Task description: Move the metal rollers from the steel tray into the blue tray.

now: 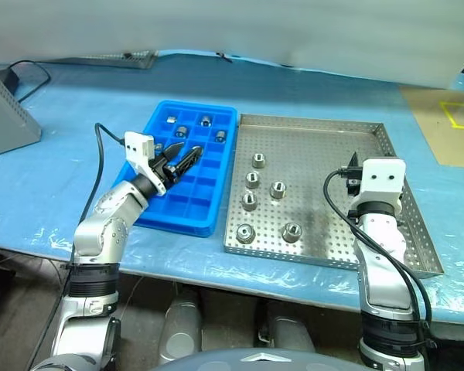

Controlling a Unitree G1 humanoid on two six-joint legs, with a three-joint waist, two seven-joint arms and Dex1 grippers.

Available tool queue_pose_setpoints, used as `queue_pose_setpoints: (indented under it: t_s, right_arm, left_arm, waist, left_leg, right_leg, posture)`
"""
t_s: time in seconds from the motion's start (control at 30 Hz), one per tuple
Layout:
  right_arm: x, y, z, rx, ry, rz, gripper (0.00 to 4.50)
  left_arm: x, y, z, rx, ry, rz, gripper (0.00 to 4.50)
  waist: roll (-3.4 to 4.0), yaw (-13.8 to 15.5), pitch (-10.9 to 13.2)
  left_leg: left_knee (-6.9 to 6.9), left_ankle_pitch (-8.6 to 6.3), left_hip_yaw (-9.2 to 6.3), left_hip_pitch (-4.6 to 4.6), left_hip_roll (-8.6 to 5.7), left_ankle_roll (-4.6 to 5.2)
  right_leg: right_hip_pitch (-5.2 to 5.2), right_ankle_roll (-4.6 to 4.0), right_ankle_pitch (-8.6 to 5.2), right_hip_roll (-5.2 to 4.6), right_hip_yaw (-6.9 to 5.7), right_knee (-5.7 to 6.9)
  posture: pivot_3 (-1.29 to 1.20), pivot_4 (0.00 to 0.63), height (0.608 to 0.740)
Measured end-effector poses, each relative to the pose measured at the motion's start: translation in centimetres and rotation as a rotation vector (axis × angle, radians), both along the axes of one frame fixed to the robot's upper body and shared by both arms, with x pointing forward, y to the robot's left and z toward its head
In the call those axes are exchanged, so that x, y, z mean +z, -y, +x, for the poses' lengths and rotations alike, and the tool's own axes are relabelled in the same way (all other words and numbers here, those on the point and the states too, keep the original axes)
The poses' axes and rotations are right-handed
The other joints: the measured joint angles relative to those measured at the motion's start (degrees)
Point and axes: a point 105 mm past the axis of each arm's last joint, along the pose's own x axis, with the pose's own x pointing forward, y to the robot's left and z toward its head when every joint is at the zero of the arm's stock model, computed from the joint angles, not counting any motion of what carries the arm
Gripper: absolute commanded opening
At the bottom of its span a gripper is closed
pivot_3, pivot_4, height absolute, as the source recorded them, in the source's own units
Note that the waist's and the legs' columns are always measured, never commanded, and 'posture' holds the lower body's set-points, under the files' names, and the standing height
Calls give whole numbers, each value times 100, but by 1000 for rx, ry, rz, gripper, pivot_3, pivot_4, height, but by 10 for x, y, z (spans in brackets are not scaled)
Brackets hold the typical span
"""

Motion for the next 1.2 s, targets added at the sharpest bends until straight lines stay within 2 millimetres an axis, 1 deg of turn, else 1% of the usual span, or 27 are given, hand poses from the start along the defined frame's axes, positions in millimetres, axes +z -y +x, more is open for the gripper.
queue_pose_setpoints:
  t_s: [0.17, 0.27, 0.43, 0.5, 0.57, 0.63, 0.7, 0.73, 0.77, 0.87, 0.9, 1.0, 1.07, 1.1, 1.2]
  right_arm:
    - [-2, -4, 0, 22, -13, -1, 2669]
    - [2, -4, -1, 26, -4, -4, 2669]
    - [6, -7, -1, 71, -5, -12, 2669]
    - [7, -10, 0, 108, -10, 3, 2669]
    - [10, -13, 3, 168, -21, 10, 2669]
    - [15, -14, 5, 225, -29, 19, 2669]
    - [18, -14, 7, 293, -51, 31, 2669]
    - [18, -14, 7, 330, -72, 38, 2669]
    - [16, -15, 6, 372, -96, 42, 2669]
    - [6, -23, -5, 539, -218, 10, 2669]
    - [2, -26, -11, 605, -267, 3, 2669]
    - [1, -38, -23, 742, -335, 5, 2669]
    - [4, -42, -27, 784, -345, 10, 2669]
    - [7, -45, -29, 811, -353, 6, 2669]
    - [13, -53, -34, 858, -349, 4, 2669]
  left_arm:
    - [2, 3, 1, -7, 5, -1, 3356]
    - [3, 6, 2, -22, 6, 0, 3356]
    - [18, 16, 11, -90, 40, 10, 3356]
    - [20, 20, 13, -136, 41, 35, 3356]
    - [24, 30, 13, -219, 44, 73, 3356]
    - [34, 40, 12, -304, 61, 92, 3356]
    - [44, 50, 11, -408, 72, 128, 3356]
    - [46, 55, 9, -463, 66, 152, 3356]
    - [45, 60, 6, -524, 57, 185, 3356]
    - [26, 74, -9, -765, -5, 363, 3356]
    - [18, 77, -10, -827, -43, 400, 3356]
    - [11, 83, -5, -913, -52, 491, 3356]
    - [9, 88, -3, -954, -31, 527, 3356]
    - [5, 92, -2, -980, -23, 552, 3356]
    - [-7, 105, -2, -1042, 9, 599, 3356]
  waist:
    - [0, -9, 0]
    - [0, -16, 0]
    - [0, -22, 0]
    - [0, -30, 0]
    - [0, -41, 0]
    - [0, -47, 0]
    - [0, -47, 0]
    - [0, -48, 0]
    - [1, -57, 0]
    - [3, -83, -1]
    - [3, -90, -1]
    - [2, -127, -1]
    - [2, -154, -1]
    - [1, -160, 0]
    - [0, -159, 0]
  left_leg:
    - [0, 0, 0, 1, 1, 0]
    - [0, 0, 0, 1, 1, 0]
    - [2, 1, 0, 2, 0, 0]
    - [1, 1, 0, 2, 1, 0]
    - [1, 1, 1, 1, 0, 0]
    - [4, 1, 1, 0, -1, 1]
    - [6, 1, 2, 2, -1, 2]
    - [7, 1, 2, 4, -1, 3]
    - [7, 0, 2, 4, -1, 4]
    - [6, -4, 3, 3, -1, 12]
    - [7, -5, 4, 3, -1, 14]
    - [14, -6, 3, 8, 0, 16]
    - [15, -7, 4, 22, -1, 18]
    - [15, -7, 4, 31, 0, 18]
    - [8, -8, 4, 57, 1, 19]
  right_leg:
    - [0, 0, 0, 1, 0, 1]
    - [0, 0, 0, 1, 0, 1]
    - [2, 1, 0, 0, 0, 1]
    - [1, 0, 1, 1, 0, 2]
    - [1, -1, 1, 1, 0, 2]
    - [3, -25, 16, 0, 0, 2]
    - [6, -32, 20, 0, 0, 2]
    - [10, -33, 20, 0, 0, 2]
    - [9, -34, 20, 0, 0, 2]
    - [13, -36, 21, 0, 1, -4]
    - [15, -37, 21, 0, 1, -6]
    - [26, -36, 20, -1, -1, -9]
    - [43, -24, 13, -3, -3, -14]
    - [54, -5, 2, -3, -5, -19]
    - [82, -2, 0, -4, -11, -30]
  posture:
    - [100, 150, 740]
    - [77, 150, 740]
    - [49, 150, 740]
    - [33, 150, 740]
    - [20, 150, 740]
    - [5, 150, 740]
    - [-7, 150, 740]
    - [-17, 150, 740]
    - [-36, 150, 740]
    - [-60, 150, 740]
    - [-66, 150, 740]
    - [-95, 150, 740]
    - [-112, 150, 740]
    - [-120, 150, 740]
    - [-139, 150, 740]
